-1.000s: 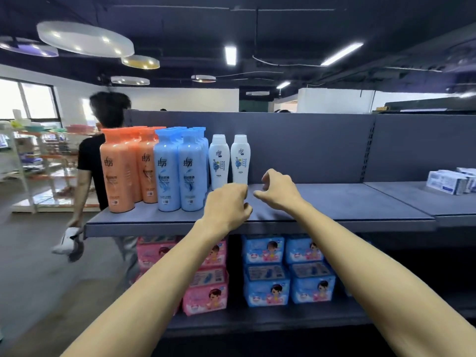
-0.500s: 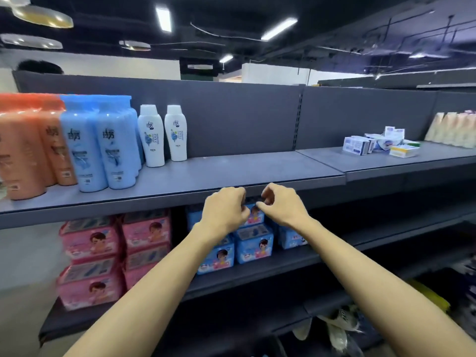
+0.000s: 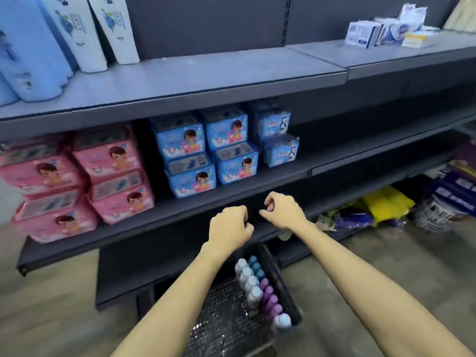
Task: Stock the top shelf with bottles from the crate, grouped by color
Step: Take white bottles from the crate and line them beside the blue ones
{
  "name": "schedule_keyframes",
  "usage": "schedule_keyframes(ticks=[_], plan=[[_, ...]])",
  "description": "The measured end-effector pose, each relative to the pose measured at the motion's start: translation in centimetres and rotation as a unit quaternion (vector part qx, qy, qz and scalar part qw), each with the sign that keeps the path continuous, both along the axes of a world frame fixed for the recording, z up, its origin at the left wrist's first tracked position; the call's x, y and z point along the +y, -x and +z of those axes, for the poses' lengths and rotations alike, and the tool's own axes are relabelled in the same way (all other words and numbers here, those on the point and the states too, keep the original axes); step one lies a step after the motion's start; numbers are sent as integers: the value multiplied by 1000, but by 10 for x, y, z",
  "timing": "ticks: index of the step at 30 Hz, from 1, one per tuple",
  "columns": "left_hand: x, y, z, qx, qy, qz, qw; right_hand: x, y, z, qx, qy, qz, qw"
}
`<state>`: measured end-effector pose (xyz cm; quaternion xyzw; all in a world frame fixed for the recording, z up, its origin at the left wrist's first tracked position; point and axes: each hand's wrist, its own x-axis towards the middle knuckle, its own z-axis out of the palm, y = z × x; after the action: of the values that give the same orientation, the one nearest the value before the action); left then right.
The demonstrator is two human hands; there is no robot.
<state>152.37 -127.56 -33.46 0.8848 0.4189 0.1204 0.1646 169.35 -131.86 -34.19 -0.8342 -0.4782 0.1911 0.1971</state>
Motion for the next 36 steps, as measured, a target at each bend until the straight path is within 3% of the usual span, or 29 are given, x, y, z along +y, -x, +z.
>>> schedule_keyframes(ticks=[19, 29, 34, 36], plan=[[-27, 32, -202, 102, 196, 48, 974, -35, 10, -267, 87, 238, 22, 967], [-47, 74, -318, 101, 266, 97, 954, -31, 26, -412, 30, 327, 118, 937], [-54, 91, -365, 112, 285, 103, 946, -39, 49, -455, -99, 278, 105, 950], [-56, 92, -374, 113, 297, 106, 942, -44, 51, -464, -112, 256, 110, 954]])
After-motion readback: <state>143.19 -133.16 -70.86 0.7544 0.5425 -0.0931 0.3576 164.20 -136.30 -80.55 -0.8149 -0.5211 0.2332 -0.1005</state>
